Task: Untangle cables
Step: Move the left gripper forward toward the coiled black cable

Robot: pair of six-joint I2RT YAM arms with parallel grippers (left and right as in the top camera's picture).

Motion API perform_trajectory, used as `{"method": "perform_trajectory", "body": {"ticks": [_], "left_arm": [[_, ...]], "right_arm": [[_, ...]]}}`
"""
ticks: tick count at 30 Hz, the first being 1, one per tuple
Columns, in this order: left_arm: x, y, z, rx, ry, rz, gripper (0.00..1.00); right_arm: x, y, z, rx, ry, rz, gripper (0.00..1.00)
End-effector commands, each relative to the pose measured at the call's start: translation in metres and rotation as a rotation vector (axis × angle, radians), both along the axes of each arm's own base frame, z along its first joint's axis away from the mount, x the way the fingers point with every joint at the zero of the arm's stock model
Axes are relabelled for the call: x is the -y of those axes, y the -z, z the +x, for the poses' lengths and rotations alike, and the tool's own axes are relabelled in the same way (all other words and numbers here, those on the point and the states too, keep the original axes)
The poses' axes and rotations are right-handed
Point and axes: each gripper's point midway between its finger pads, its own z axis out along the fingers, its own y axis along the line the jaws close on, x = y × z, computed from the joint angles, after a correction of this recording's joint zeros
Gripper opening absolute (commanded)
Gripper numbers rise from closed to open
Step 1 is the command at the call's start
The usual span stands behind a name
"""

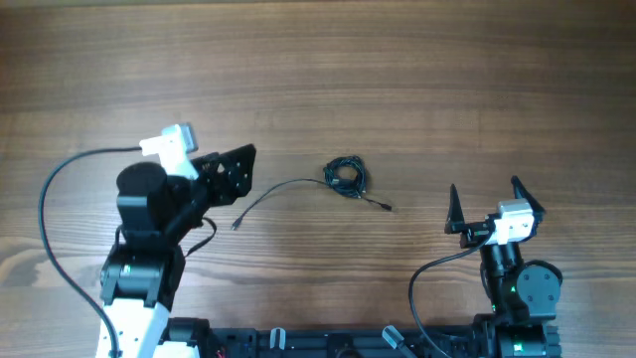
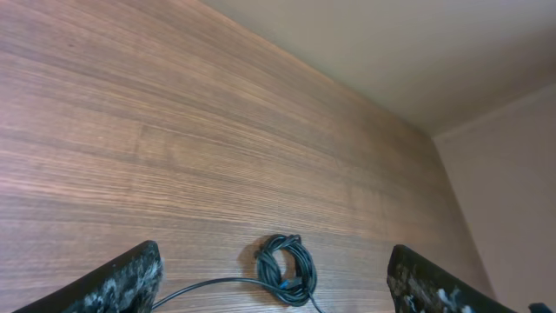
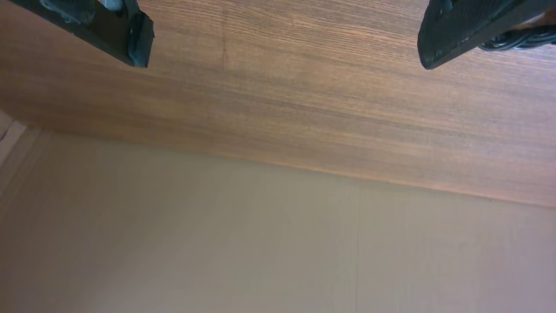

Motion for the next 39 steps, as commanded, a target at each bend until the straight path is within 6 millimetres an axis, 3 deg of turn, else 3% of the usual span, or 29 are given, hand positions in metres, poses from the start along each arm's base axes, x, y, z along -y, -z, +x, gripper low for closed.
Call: {"method": "perform_trajectory", "body": {"ticks": [1, 12, 18, 24, 31, 39], "left_arm": [[0.009, -0.004, 0.01, -0.009, 0.005, 0.023, 0.86], [0.024, 0.011, 0.015, -0.039, 0.019, 0.065, 0.86], [0.067, 0.035, 0.028, -0.062, 0.133, 0.074, 0.89], [0.085, 0.065, 0.032, -0.126, 0.178, 0.094, 0.91], [0.096, 0.066, 0.029, -0.109, 0.187, 0.121, 1.0], [0.096, 0.068, 0.028, -0.118, 0.189, 0.123, 1.0]], "right_arm": [[0.001, 0.0, 0.0, 0.004, 0.011, -0.009, 1.0], [0.001, 0.0, 0.0, 0.004, 0.011, -0.009, 1.0], [0.001, 0.0, 0.0, 0.004, 0.011, -0.009, 1.0], [0.001, 0.0, 0.0, 0.004, 0.011, -0.009, 1.0], [0.001, 0.0, 0.0, 0.004, 0.011, -0.009, 1.0], [0.001, 0.0, 0.0, 0.004, 0.011, -0.009, 1.0]]}}
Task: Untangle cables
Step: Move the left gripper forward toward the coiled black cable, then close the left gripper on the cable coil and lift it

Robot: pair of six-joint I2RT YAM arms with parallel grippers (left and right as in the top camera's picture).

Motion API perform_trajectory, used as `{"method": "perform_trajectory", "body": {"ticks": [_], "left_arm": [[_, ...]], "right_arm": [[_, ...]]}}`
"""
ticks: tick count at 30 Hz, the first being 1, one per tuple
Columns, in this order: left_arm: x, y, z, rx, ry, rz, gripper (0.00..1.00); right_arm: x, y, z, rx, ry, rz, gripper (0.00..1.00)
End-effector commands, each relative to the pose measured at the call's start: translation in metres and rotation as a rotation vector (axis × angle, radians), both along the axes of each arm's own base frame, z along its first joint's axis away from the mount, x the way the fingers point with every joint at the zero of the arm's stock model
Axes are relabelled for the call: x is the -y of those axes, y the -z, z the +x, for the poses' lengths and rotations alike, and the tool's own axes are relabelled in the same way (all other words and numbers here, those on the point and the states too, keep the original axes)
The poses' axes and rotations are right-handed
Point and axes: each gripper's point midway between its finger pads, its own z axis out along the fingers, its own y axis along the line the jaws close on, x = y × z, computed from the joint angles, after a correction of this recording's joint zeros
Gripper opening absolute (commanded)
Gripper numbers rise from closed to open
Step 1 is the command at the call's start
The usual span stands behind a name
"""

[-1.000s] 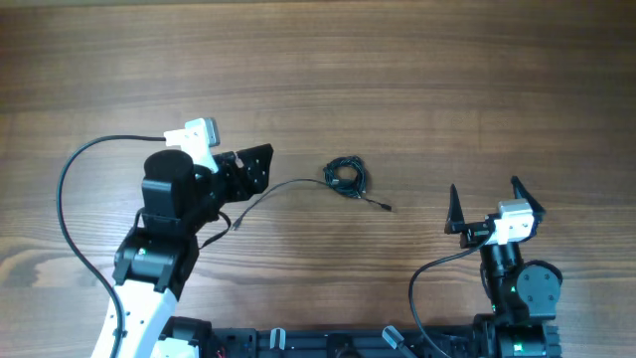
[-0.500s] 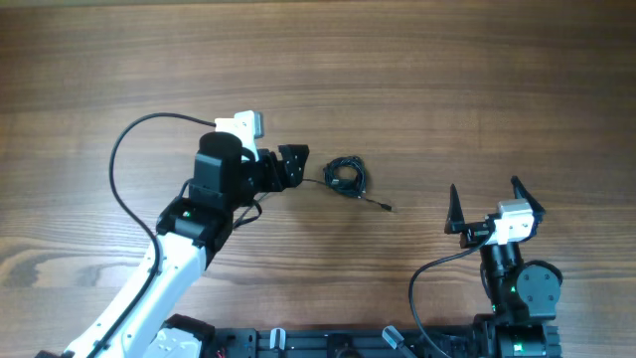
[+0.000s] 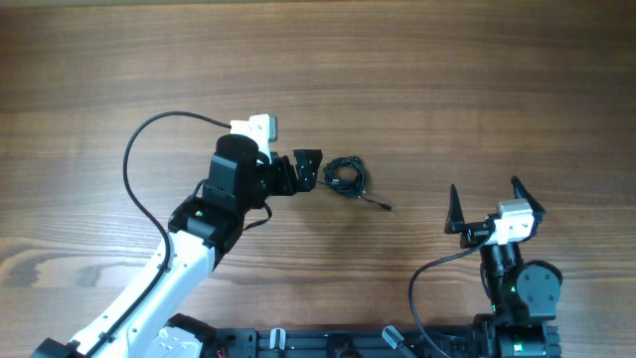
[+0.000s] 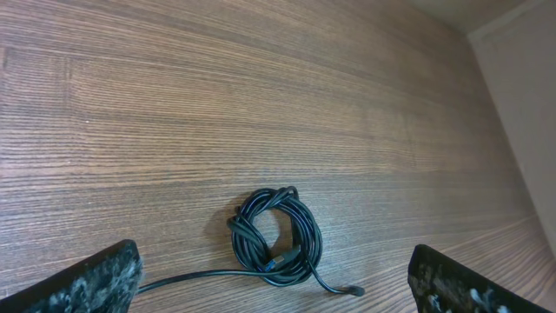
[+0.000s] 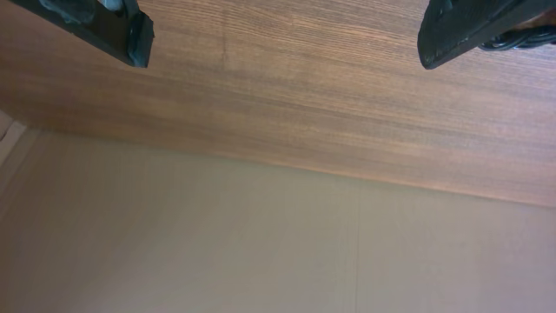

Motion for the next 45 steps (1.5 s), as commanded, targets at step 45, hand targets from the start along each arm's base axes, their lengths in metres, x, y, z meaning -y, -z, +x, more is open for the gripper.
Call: {"method": "perform_trajectory", "body": {"ticks": [45], "left_arm": [[0.031, 0.003, 0.028, 0.015, 0.038, 0.001, 0.99]], "right_arm": [[0.001, 0.0, 0.0, 0.004, 0.011, -0.009, 1.0]]}}
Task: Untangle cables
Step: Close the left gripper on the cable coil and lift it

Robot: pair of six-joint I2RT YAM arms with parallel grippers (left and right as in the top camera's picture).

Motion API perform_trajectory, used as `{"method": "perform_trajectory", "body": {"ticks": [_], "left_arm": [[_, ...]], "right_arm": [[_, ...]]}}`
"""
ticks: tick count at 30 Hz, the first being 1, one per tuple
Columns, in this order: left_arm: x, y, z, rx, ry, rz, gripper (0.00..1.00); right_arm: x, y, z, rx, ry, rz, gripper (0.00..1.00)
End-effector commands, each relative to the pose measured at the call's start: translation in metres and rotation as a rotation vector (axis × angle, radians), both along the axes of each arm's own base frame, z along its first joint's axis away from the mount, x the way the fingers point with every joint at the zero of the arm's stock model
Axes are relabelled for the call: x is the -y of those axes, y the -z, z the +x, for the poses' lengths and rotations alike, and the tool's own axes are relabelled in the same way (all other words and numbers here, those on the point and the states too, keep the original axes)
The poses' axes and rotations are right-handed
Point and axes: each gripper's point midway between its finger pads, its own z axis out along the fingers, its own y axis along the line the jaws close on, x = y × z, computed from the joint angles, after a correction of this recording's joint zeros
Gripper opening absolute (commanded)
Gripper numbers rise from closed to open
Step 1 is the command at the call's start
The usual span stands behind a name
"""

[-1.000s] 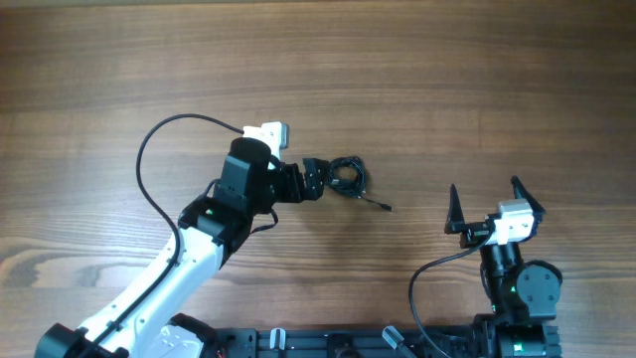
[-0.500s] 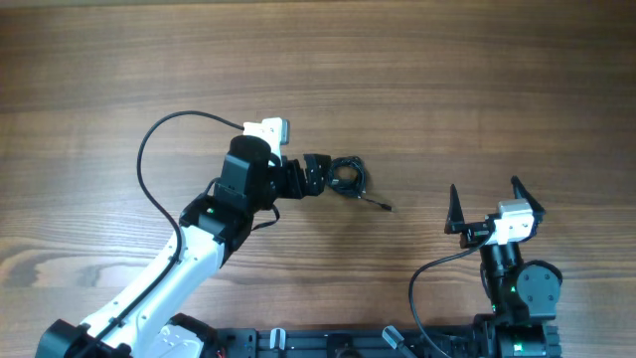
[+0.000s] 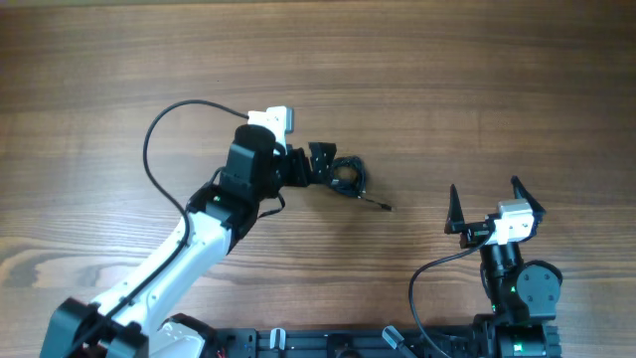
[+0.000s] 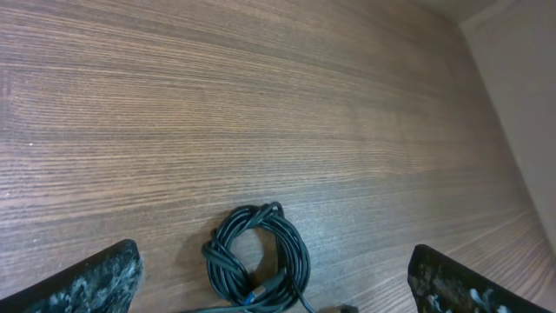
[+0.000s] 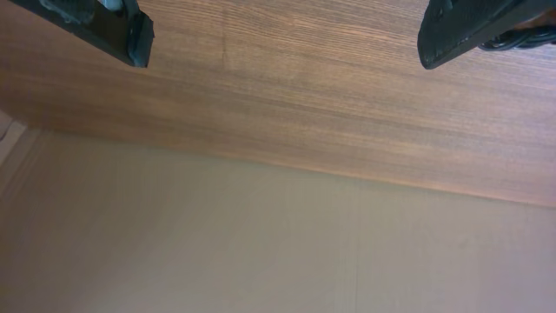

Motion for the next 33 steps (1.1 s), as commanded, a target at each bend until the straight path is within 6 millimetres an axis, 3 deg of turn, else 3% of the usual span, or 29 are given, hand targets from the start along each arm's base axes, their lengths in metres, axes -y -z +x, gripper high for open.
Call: {"method": "perform_trajectory", "body": {"ticks": [1, 4, 6, 9, 11, 15, 17, 18, 19, 20, 24, 28, 30, 33], "left_arm": [[0.007, -0.002, 0.016, 0.007, -0.003, 0.012, 1.0], [0.01, 0.001, 0.022, 0.01, 0.01, 0.029, 0.93], [0.014, 0.015, 0.012, -0.021, 0.053, 0.076, 0.84], [0.032, 0.043, -0.014, 0.008, 0.266, 0.251, 0.83], [0.038, 0.061, -0.019, 0.035, 0.355, 0.336, 0.82], [0.034, 0.117, -0.022, -0.068, 0.375, 0.407, 0.75], [0.034, 0.132, -0.022, -0.092, 0.379, 0.417, 0.64], [0.033, 0.135, -0.023, -0.099, 0.38, 0.419, 0.48], [0.033, 0.137, -0.023, -0.103, 0.381, 0.421, 0.2], [0.033, 0.137, -0.023, -0.111, 0.372, 0.416, 0.04], [0.033, 0.133, -0.022, -0.132, 0.329, 0.385, 0.04], [0.027, 0.092, -0.013, -0.093, 0.247, 0.314, 0.04], [0.013, 0.072, -0.013, -0.125, 0.168, 0.271, 0.04], [-0.034, 0.089, -0.024, -0.368, -0.17, 0.255, 0.04]], "right_arm": [[0.001, 0.0, 0.0, 0.004, 0.011, -0.009, 1.0], [0.001, 0.0, 0.0, 0.004, 0.011, -0.009, 1.0], [0.001, 0.0, 0.0, 0.004, 0.011, -0.009, 1.0], [0.001, 0.0, 0.0, 0.004, 0.011, -0.009, 1.0], [0.001, 0.0, 0.0, 0.004, 0.011, -0.009, 1.0], [0.001, 0.0, 0.0, 0.004, 0.011, -0.009, 1.0], [0.001, 0.0, 0.0, 0.004, 0.011, -0.009, 1.0], [0.001, 0.0, 0.0, 0.004, 0.011, -0.009, 1.0], [0.001, 0.0, 0.0, 0.004, 0.011, -0.009, 1.0], [0.001, 0.0, 0.0, 0.004, 0.011, -0.009, 1.0], [0.001, 0.0, 0.0, 0.004, 0.011, -0.009, 1.0], [0.001, 0.0, 0.0, 0.004, 0.011, -0.009, 1.0], [0.001, 0.0, 0.0, 0.004, 0.011, -0.009, 1.0], [0.001, 0.0, 0.0, 0.004, 0.011, -0.009, 1.0]]}}
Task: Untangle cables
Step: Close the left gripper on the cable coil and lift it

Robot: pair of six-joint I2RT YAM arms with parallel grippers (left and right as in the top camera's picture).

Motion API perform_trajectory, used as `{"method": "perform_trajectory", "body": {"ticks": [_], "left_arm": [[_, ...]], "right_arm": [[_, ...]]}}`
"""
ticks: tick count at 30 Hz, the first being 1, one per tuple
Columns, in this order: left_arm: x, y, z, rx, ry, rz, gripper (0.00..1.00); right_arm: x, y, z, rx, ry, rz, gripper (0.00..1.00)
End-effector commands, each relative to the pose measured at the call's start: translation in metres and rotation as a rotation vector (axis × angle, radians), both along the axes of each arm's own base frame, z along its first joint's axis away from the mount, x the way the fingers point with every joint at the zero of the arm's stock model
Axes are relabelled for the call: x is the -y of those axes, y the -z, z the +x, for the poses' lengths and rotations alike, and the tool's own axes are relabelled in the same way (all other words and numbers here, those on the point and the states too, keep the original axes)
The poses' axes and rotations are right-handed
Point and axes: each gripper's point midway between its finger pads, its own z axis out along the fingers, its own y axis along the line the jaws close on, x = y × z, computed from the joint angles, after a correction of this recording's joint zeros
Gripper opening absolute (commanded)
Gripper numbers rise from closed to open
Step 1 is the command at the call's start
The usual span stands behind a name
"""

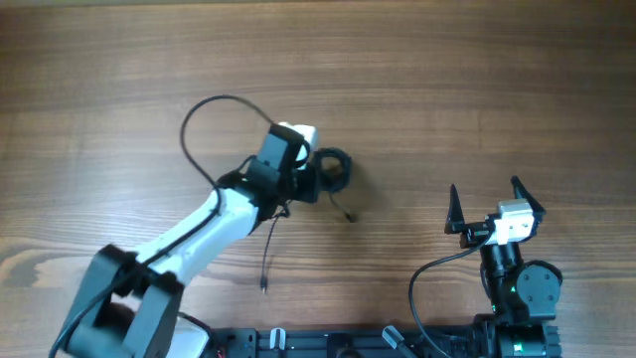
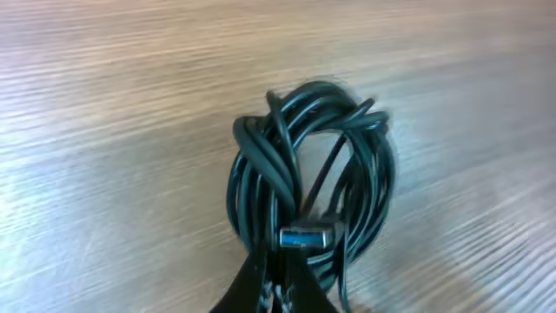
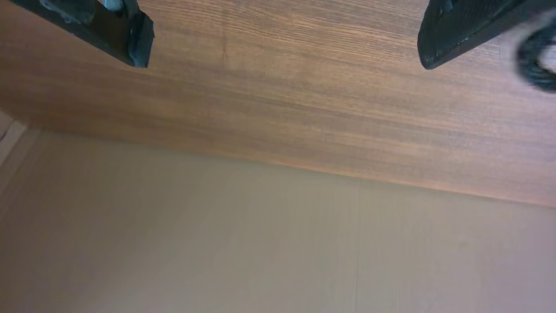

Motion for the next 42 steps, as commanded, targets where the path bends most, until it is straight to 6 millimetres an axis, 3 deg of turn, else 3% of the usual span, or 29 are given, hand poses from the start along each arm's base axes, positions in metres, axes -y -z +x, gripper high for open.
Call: {"method": "perform_trajectory", "body": {"ticks": [1, 3, 15, 26, 42], "left_arm": [[-0.045, 0.016, -0.013, -0.204, -0.426, 0.0, 0.04], [-0.051, 0.022, -0.024, -0.276, -0.503, 0.005, 0.04], [-0.05, 0.02, -0.022, -0.235, -0.404, 0.044, 0.04], [-0.041, -0.028, -0.007, -0.12, -0.308, 0.019, 0.04], [-0.042, -0.028, -0.009, -0.126, -0.307, 0.023, 0.04]], "right_arm": [[0.001, 0.0, 0.0, 0.003, 0.011, -0.009, 1.0], [0.001, 0.0, 0.0, 0.003, 0.011, -0.009, 1.0], [0.001, 0.0, 0.0, 0.003, 0.011, -0.009, 1.0], [0.001, 0.0, 0.0, 0.003, 0.011, -0.009, 1.0], [0.001, 0.0, 0.0, 0.003, 0.01, -0.009, 1.0]]}}
